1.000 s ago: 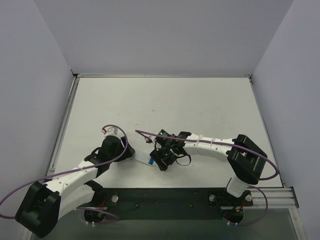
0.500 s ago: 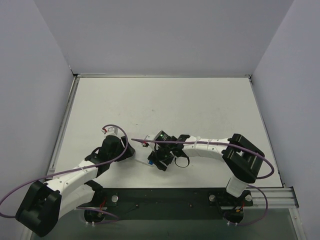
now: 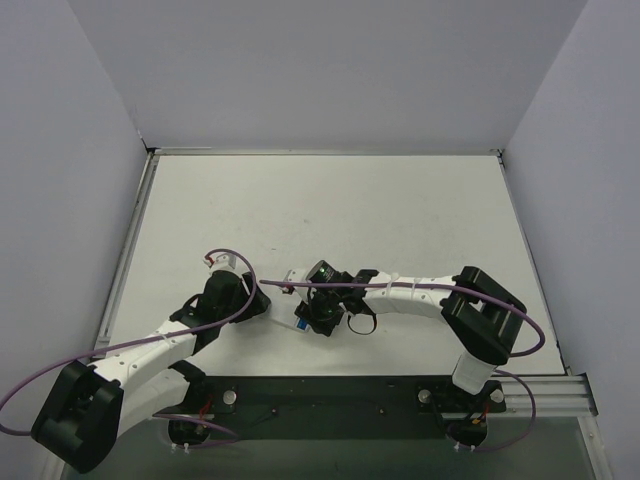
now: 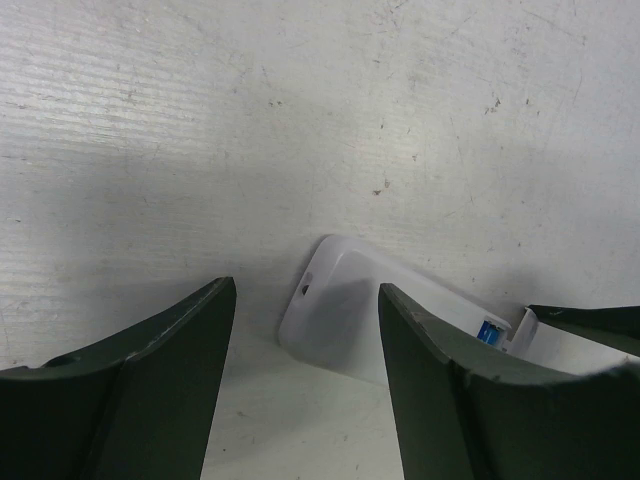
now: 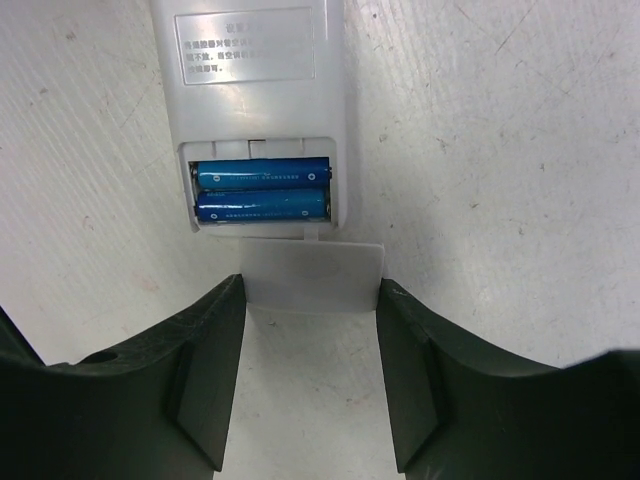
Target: Load the batteries into the remote control
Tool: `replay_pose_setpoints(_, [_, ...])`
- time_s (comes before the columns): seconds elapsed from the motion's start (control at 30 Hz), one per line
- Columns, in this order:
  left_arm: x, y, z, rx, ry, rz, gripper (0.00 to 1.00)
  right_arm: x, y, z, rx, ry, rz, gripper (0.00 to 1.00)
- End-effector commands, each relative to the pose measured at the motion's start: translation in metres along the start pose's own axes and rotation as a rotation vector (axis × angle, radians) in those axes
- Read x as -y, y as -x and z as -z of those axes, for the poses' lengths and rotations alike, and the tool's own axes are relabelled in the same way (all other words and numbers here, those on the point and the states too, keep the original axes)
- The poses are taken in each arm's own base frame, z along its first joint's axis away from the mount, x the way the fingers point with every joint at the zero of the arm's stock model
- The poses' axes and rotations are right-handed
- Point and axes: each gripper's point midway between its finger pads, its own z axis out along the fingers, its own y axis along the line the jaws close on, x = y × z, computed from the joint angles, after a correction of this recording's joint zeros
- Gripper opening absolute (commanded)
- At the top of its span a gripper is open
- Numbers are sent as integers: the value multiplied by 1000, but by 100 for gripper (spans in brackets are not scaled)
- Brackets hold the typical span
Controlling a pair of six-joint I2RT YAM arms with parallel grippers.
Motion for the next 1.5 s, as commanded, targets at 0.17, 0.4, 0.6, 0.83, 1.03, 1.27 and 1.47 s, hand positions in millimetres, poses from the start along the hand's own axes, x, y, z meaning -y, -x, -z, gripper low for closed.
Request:
replay_pose_setpoints(0.17, [11,7,0,18,-43,1,69,-2,-4,11,-46,2,18,34])
replay_pose_setpoints(0.4, [10,5,2,17,-49,12,69,1,16,31,-45,-13,33,33])
replay_pose_setpoints(0.6, [10,4,4,23,-57,24,69,0,33,35,-64,2,48,33])
replay_pose_setpoints(0.83, [11,6,6,39,-68,30,69,-4,39,25,-107,27,59,36])
replay_pose_setpoints(1.03, [11,5,7,42,-71,36,69,-9,35,17,-154,48,65,37])
replay_pose_setpoints(1.27, [8,3,8,45,-68,50,69,-12,39,11,-159,62,68,39])
replay_pose_setpoints(1.47, [6,4,8,55,-66,58,69,-15,41,8,-163,70,74,40])
